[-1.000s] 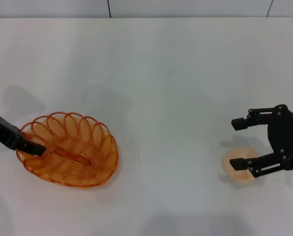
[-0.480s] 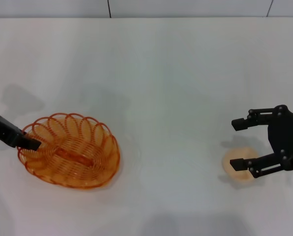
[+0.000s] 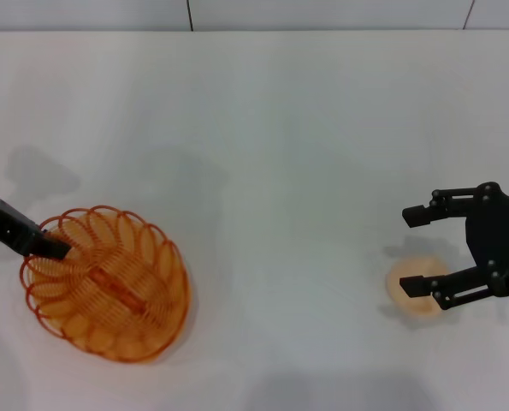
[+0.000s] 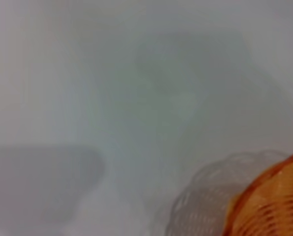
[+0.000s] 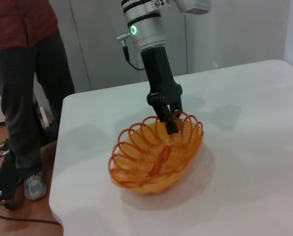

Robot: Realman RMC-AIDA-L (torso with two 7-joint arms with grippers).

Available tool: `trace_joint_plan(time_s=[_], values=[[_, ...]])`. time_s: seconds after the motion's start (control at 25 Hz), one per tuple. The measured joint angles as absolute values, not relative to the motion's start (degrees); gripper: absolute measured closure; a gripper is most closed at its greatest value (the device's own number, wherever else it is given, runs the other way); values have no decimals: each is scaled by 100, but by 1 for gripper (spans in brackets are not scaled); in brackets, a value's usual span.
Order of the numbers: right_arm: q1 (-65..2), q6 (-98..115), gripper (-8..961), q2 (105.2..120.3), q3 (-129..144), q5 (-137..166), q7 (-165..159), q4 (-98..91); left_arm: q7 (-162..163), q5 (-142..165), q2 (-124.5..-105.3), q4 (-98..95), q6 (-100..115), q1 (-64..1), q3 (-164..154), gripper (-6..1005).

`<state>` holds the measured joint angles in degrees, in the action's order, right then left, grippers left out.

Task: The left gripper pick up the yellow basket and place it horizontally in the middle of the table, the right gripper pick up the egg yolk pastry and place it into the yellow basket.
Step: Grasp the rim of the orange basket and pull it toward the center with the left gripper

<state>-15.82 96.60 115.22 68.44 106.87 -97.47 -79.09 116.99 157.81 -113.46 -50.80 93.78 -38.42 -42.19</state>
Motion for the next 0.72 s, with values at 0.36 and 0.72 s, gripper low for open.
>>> trace_joint_plan(time_s=[0.36,0.72], values=[[-1582,9659,97,11522,6805,10687,-9747,-7899,11689,15750,-11315,-5095,9428,-3900,-4205,818],[-1582,9659,97,11522,6794,10688,-9738,-7886,11654,15720,-11311,-5145,9597,-3945,-4220,886]])
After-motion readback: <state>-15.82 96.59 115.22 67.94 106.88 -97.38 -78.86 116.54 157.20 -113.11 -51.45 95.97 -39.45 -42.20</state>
